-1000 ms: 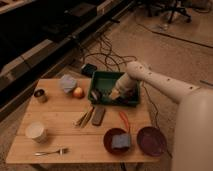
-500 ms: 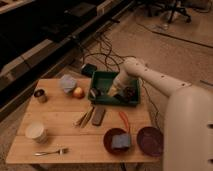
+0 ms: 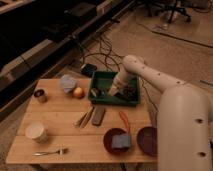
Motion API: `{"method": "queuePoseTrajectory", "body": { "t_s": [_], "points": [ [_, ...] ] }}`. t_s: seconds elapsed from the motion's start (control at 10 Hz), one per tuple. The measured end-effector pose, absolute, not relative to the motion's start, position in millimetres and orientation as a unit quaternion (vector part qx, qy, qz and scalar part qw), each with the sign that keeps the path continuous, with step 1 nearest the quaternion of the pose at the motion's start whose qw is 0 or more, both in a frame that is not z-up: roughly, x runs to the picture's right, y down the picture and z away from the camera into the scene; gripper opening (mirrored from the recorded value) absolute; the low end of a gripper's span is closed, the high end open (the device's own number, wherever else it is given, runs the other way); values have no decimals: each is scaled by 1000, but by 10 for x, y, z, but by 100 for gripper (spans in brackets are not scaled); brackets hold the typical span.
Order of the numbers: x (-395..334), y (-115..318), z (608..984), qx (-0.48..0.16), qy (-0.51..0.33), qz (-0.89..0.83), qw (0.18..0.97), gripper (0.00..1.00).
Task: Place brush in tray
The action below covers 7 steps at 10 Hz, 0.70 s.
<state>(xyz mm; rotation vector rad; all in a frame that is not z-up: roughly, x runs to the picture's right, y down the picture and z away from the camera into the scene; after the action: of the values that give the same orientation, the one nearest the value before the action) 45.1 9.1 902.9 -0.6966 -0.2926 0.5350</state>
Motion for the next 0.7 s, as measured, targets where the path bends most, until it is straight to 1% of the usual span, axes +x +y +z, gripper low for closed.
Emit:
{"method": "queuePoseTrajectory", "body": {
  "t_s": [0.1,0.2,0.3,0.7],
  "points": [
    [442,90,9040,-337,-140,256,895,33],
    [438,83,9050,-339,-140,255,894,44],
    [466,90,9062,-340,-140,256,894,52],
    [469,88,9060,-340,-140,256,894,53]
  ]
}}
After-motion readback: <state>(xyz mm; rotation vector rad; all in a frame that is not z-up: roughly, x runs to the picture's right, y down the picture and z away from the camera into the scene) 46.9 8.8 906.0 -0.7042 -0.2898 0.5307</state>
